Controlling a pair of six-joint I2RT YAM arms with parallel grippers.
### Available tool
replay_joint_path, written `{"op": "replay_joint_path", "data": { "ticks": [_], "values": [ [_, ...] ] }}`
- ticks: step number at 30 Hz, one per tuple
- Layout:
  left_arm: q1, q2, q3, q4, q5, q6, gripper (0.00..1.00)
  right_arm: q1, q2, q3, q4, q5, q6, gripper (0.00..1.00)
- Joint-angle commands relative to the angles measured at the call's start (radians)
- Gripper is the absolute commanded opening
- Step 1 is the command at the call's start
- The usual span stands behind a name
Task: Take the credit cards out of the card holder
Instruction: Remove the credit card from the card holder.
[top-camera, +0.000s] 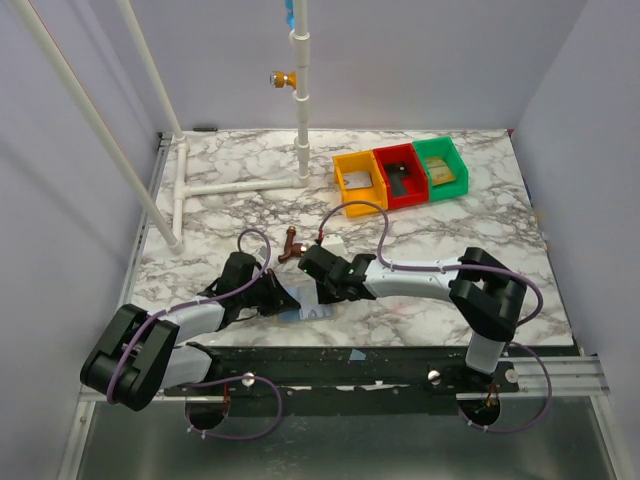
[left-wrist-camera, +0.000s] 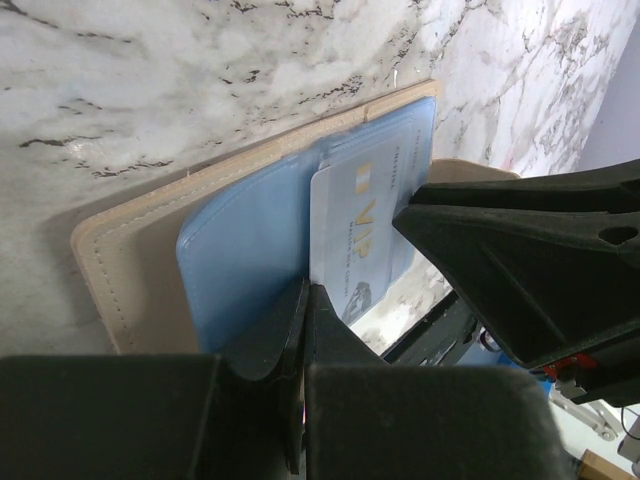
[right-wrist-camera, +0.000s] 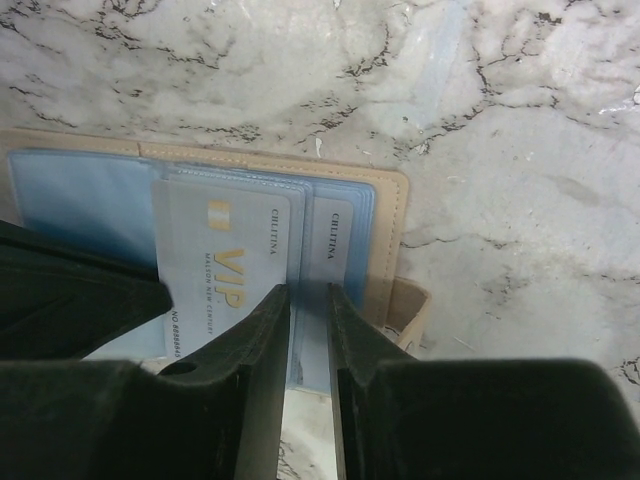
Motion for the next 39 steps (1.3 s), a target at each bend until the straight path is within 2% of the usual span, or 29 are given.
{"op": "replay_joint_path", "data": {
  "ticks": [1, 10, 17, 32, 39],
  "values": [
    [0.006, 0.005, 0.01, -0.036, -0.02, 0.012, 0.0, 0.016, 0.041, 0.027, -0.051, 0.026, -0.015, 0.24],
    [0.006, -0.015, 0.022, -0.068, -0.034, 0.018, 0.0, 0.039, 0.114, 0.073, -0.172, 0.126, -0.01, 0.18],
    [0.006, -0.022, 0.03, -0.087, -0.041, 0.02, 0.0, 0.04, 0.13, 0.058, -0.188, 0.143, 0.004, 0.15],
    [0.014, -0.04, 0.03, -0.122, -0.063, 0.026, 0.0, 0.039, 0.089, 0.01, -0.169, 0.148, 0.043, 0.15],
    [0.014, -0.028, 0.033, -0.075, -0.012, 0.034, 0.0, 0.04, 0.097, 0.014, -0.172, 0.141, 0.044, 0.13]
  ]
}}
